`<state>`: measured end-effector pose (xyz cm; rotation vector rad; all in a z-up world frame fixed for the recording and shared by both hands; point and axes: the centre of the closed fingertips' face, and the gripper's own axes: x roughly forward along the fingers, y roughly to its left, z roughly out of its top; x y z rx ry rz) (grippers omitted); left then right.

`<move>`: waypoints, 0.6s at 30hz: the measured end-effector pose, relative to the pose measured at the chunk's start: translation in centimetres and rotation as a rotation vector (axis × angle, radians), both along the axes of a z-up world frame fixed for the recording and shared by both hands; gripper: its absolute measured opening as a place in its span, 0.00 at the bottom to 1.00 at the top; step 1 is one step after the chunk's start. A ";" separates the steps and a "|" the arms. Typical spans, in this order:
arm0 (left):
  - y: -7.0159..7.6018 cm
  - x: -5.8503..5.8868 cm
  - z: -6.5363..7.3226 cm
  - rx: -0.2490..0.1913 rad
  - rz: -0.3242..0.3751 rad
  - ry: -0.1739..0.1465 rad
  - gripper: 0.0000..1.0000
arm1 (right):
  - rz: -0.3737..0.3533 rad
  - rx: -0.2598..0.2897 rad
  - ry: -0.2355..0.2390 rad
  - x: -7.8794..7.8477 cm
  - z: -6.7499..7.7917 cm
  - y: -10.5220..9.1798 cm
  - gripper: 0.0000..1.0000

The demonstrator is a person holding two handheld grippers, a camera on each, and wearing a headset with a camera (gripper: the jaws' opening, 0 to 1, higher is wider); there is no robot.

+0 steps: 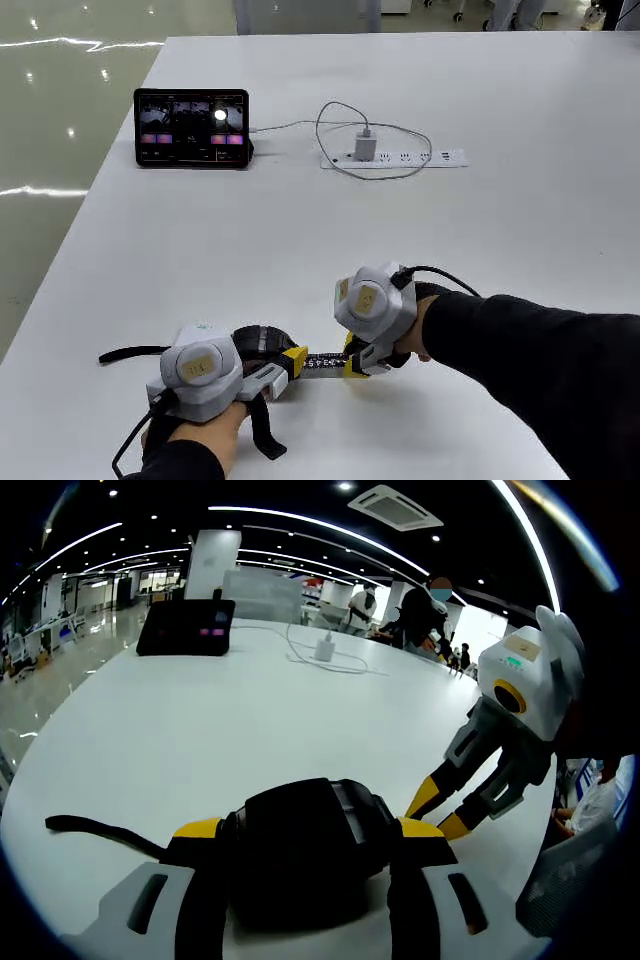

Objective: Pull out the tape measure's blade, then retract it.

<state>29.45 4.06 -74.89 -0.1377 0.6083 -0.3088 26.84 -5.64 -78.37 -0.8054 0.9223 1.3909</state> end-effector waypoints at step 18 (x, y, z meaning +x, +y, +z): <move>-0.1 0.0 0.0 -0.009 -0.004 0.002 0.59 | -0.016 0.031 -0.008 -0.2 0.0 1.7 0.10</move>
